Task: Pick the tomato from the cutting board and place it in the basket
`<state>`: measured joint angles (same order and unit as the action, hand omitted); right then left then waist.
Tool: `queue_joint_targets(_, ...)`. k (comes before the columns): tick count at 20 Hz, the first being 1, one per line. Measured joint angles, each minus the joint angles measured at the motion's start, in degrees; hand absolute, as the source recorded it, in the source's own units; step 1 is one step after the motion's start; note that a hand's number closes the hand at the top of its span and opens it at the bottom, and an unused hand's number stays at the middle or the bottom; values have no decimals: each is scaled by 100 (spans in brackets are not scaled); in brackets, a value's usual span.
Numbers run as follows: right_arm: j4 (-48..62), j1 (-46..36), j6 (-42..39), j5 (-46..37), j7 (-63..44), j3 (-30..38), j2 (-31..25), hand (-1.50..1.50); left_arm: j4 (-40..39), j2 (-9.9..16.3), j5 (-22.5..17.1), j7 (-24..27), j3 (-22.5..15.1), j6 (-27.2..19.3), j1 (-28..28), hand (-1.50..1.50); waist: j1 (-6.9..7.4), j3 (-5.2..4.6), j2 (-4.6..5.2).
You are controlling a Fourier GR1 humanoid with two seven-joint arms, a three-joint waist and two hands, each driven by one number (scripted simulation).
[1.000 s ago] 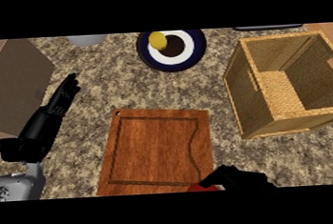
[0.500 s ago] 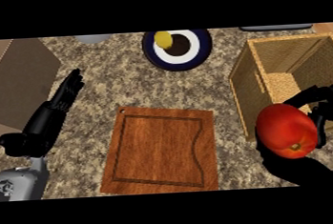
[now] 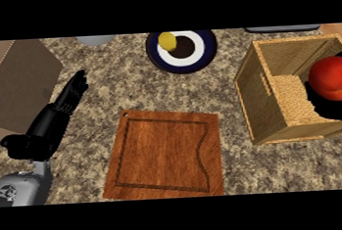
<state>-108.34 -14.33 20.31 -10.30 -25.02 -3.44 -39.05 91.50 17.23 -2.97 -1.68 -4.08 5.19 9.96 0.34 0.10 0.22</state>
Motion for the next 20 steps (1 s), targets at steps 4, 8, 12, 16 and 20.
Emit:
queue_joint_targets(4,872,-313,-96,-22,702,299,185,150,-138,16,-7,113,141,139,25,0,6,-5,-5)
queue_joint_targets(8,1422,-412,62,168,1211,646,572,-150,-133,14,6,137,206,237,-25,0,0,-6,-11)
queue_joint_targets(12,2094,-804,-182,227,1707,939,651,-150,-195,-151,175,192,192,214,-5,0,-4,-8,-14)
queue_joint_targets(16,2473,-1068,-423,245,2076,1145,691,-150,-171,-201,242,187,274,285,-6,0,-8,-8,-16)
queue_joint_targets(20,2467,-1244,-690,575,2156,1429,715,-150,-106,-253,300,267,300,331,-162,0,-10,-10,-21)
